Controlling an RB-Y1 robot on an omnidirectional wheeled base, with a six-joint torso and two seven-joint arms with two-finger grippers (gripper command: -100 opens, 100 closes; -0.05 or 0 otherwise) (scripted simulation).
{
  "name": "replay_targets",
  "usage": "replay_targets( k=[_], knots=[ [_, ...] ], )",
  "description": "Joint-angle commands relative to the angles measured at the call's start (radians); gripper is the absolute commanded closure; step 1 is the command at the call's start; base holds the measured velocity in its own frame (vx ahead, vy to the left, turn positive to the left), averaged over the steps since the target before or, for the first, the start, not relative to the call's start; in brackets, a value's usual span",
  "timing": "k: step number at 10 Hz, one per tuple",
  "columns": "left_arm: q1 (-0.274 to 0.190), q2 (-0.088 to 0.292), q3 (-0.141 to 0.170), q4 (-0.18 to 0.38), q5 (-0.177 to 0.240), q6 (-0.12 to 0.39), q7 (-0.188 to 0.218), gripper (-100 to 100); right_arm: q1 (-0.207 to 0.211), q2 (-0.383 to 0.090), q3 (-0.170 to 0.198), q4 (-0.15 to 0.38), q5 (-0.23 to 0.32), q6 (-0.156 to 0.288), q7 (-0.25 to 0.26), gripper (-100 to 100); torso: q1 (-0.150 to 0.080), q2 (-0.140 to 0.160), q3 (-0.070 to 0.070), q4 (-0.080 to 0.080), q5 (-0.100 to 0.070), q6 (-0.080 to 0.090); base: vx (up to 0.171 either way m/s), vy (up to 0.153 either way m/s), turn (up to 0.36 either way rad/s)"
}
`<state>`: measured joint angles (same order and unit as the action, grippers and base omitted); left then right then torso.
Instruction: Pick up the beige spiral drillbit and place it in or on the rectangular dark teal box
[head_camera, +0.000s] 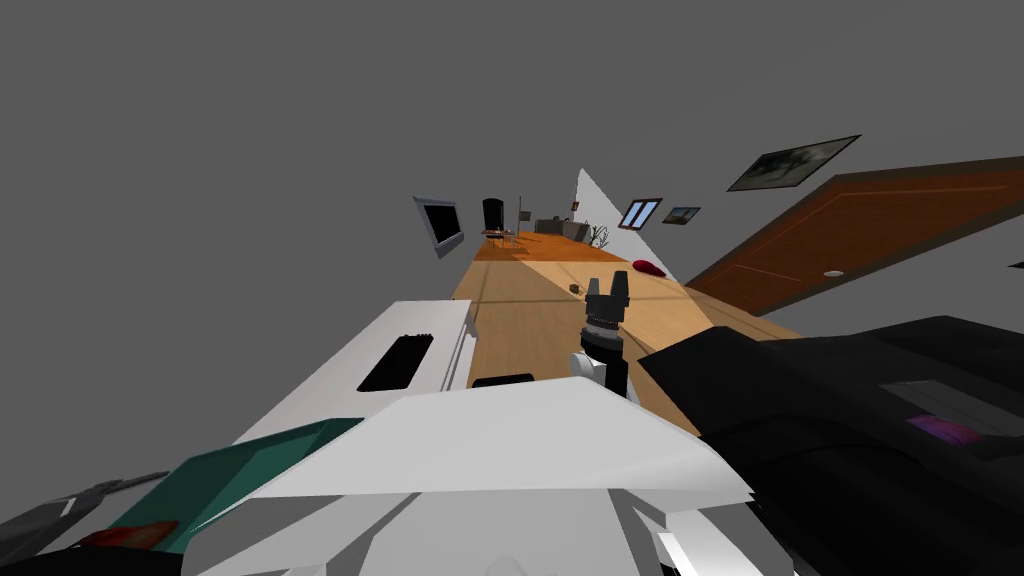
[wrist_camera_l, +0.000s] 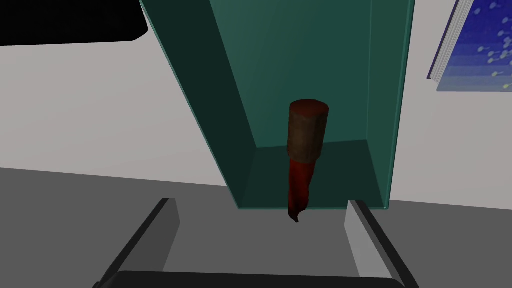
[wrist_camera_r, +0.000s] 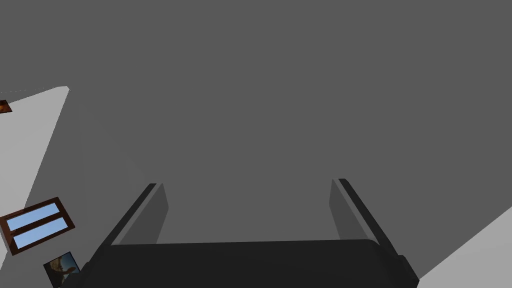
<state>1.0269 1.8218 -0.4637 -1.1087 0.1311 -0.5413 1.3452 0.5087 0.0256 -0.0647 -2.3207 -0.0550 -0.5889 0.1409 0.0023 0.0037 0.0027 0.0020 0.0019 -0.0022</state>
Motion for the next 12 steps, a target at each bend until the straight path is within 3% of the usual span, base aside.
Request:
replay_targets(
  k=[1,4,6,7,12],
  knots=[
    [0.007,0.041,0.005,-0.002,0.009,-0.015,0.023,-100,0.0,0.0,0.0,0.0,0.0,0.0,0.0,0,0.0,0.0,0.0,0.0,0.0,0.0,-0.053,-0.025,0.035],
    [0.023,0.119,0.015,-0.014,0.028,-0.036,0.067,-100,0.0,0.0,0.0,0.0,0.0,0.0,0.0,0,0.0,0.001,0.001,0.0,0.0,0.0,-0.064,-0.014,0.029],
    [0.017,0.106,0.018,-0.008,0.008,-0.035,0.075,-100,0.0,0.0,0.0,0.0,0.0,0.0,0.0,0,0.001,0.0,0.0,0.0,0.0,0.0,-0.026,-0.002,0.005],
    [0.017,0.107,0.017,-0.008,0.01,-0.036,0.075,0,0.0,0.0,0.0,0.0,0.0,0.0,0.0,0,0.001,-0.001,0.0,0.0,0.0,0.0,0.0,0.0,0.0],
    [0.017,0.107,0.017,-0.008,0.01,-0.036,0.075,0,0.0,0.0,0.0,0.0,0.0,0.0,0.0,0,0.001,-0.003,-0.001,-0.001,0.001,0.0,0.0,0.0,0.0]
  ],
)
